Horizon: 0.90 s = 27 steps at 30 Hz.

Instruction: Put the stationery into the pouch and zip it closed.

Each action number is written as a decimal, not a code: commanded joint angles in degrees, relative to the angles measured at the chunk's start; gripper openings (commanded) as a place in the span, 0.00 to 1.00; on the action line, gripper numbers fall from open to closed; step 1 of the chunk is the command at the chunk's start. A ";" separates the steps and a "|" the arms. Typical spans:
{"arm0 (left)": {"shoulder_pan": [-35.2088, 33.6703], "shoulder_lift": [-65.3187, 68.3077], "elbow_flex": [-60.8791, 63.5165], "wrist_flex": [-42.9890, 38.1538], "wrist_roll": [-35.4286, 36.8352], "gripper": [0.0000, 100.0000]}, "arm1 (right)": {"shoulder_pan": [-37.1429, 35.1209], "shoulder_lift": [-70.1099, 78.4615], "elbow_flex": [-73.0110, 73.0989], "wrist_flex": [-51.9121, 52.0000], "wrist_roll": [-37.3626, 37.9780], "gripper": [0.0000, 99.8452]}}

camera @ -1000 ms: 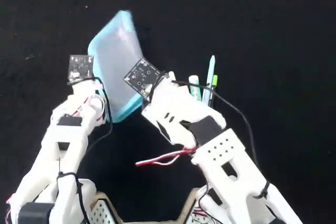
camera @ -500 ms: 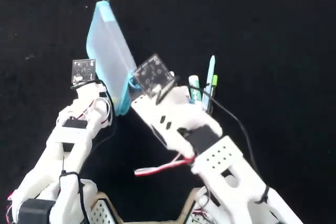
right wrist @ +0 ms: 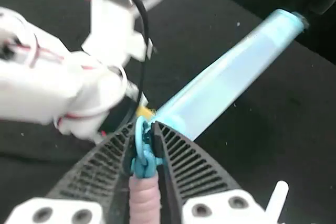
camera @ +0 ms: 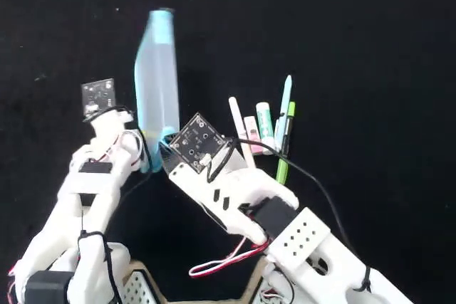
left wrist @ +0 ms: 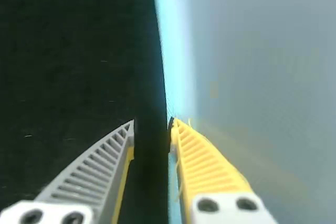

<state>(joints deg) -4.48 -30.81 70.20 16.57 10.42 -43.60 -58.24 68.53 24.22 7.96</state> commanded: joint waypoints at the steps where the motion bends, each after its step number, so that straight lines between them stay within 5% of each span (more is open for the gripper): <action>1: -2.42 -0.53 -0.84 -0.44 0.53 0.12 | 0.62 -2.07 2.86 -5.98 -0.35 0.01; 8: 0.75 0.09 -0.75 -0.44 0.53 0.12 | -0.35 -2.07 4.70 -11.34 -0.35 0.01; 18: 12.88 0.09 -0.22 0.70 0.62 0.12 | 4.13 -2.07 -3.38 0.62 7.03 0.01; 27: 0.75 0.09 -0.22 1.14 0.44 0.12 | -1.76 -2.07 7.16 -8.09 8.09 0.01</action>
<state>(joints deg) 3.08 -30.55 70.20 17.27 10.42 -42.73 -58.86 72.84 22.02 15.34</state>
